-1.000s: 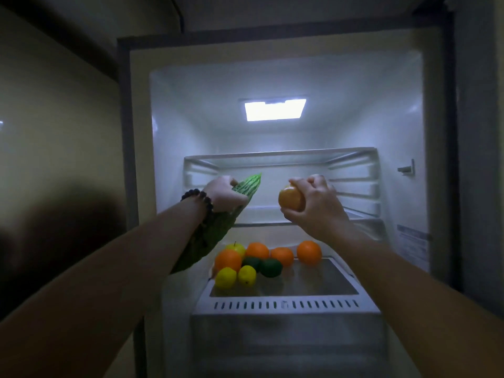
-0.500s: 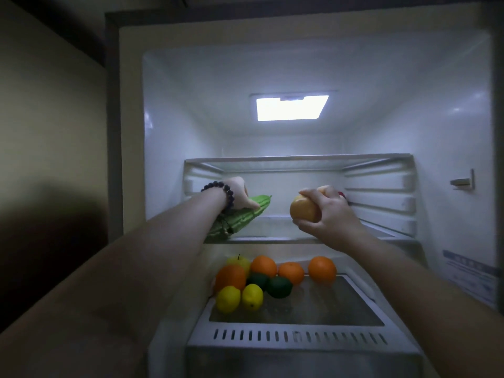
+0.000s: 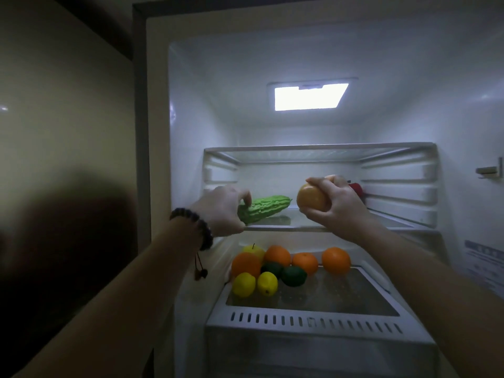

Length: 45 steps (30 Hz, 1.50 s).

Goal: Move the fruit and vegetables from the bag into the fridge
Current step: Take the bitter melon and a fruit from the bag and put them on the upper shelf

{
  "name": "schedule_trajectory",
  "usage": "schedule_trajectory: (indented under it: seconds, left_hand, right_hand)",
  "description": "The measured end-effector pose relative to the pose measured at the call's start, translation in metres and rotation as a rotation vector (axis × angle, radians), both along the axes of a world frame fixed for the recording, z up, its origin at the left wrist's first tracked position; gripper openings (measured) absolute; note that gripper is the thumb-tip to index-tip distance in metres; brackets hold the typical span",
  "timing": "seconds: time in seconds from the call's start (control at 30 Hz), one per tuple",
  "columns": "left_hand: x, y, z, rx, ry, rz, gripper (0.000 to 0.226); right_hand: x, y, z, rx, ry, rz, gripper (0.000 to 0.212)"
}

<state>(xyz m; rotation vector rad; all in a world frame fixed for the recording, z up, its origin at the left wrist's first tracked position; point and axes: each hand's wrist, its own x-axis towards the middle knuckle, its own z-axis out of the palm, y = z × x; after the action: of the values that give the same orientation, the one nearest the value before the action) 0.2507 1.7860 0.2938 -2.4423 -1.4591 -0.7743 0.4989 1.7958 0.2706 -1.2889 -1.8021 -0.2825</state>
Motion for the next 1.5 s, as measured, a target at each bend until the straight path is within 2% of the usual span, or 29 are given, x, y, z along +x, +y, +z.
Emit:
schedule_trajectory:
  seconds: [0.13,0.27,0.37,0.47,0.57,0.63,0.7,0.8,0.9,1.03,1.3,1.5]
  left_hand:
    - [0.002,0.009,-0.025,0.226,-0.203,-0.008,0.028]
    - [0.011,0.019,-0.038,0.382,-0.314,0.111,0.028]
    - [0.014,0.027,-0.041,0.472,-0.323,0.194,0.024]
    - [0.014,0.038,-0.046,0.433,-0.343,0.227,0.018]
    - [0.017,0.040,-0.048,0.376,-0.452,0.171,0.024]
    - [0.019,0.038,-0.052,0.394,-0.452,0.143,0.025]
    - [0.019,0.038,-0.057,0.471,-0.416,0.148,0.027]
    - [0.020,0.039,-0.067,0.709,-0.410,0.065,0.028]
    - [0.035,0.035,-0.081,0.753,-0.280,-0.140,0.026]
    - [0.047,0.049,-0.098,0.621,-0.141,-0.147,0.039]
    - [0.060,0.061,-0.106,0.726,-0.263,-0.033,0.035]
    - [0.062,0.065,-0.108,0.784,-0.272,0.008,0.034]
  right_hand:
    - [-0.002,0.002,0.004,0.029,0.011,0.034,0.067]
    - [0.002,0.005,0.003,0.022,0.027,0.048,0.067]
    - [0.007,0.008,0.001,-0.002,0.029,0.051,0.065]
    - [0.011,0.011,0.001,-0.028,0.036,0.070,0.063]
    - [0.011,0.017,0.003,-0.020,0.058,0.083,0.061]
    - [0.009,0.021,0.005,-0.023,0.060,0.091,0.061]
    - [0.005,0.025,0.008,-0.035,0.051,0.106,0.061]
    - [0.001,0.033,0.014,-0.068,0.051,0.139,0.063]
    - [-0.004,0.045,0.021,-0.094,-0.060,0.119,0.064]
    - [-0.009,0.077,0.040,-0.227,-0.280,0.030,0.064]
    - [-0.038,0.153,0.065,-0.398,-0.582,-0.070,0.069]
    - [-0.067,0.201,0.061,-0.504,-0.629,-0.128,0.067]
